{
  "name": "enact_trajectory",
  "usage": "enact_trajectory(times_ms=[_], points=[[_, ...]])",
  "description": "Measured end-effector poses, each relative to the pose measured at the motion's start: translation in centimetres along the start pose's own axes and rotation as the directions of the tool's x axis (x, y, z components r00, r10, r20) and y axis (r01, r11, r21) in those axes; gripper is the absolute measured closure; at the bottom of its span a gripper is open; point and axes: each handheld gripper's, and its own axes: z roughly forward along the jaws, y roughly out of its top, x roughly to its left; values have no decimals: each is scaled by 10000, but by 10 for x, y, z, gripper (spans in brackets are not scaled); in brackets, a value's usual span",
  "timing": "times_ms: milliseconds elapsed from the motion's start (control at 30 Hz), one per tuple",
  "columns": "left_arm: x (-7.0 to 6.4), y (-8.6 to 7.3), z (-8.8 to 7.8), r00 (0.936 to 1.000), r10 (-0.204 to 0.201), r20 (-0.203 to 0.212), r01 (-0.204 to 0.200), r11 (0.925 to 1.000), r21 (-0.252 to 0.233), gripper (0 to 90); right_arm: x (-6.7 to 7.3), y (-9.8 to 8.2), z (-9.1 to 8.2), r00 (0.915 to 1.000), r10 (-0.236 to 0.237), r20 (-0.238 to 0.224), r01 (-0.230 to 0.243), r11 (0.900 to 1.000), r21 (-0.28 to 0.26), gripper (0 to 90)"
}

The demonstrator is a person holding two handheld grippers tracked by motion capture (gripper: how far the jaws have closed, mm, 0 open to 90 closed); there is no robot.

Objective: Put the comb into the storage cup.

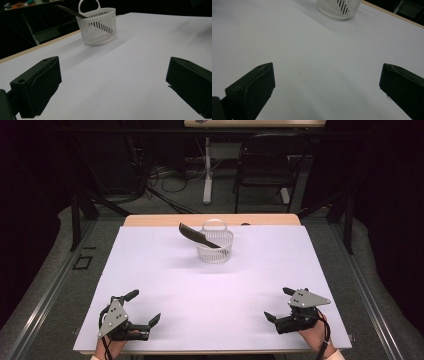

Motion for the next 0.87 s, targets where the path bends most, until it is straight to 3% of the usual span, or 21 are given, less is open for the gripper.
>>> enact_trajectory(times_ms=[333,500,633,867], points=[[2,0,-1,9999,-154,29,154,9997,-162,0,3,-8,-10,9990,-171,421,179,9997,-191,0],[3,-1,1,9997,-226,66,226,9997,21,1,4,-10,-15,9979,-138,631,152,9996,-228,0],[1,-1,1,9999,-153,73,153,9999,30,1,4,-11,-19,9976,-113,683,148,9986,-505,0],[1,0,2,9999,-132,102,131,9999,65,1,4,-11,-19,9982,-177,580,208,9984,-517,0]])
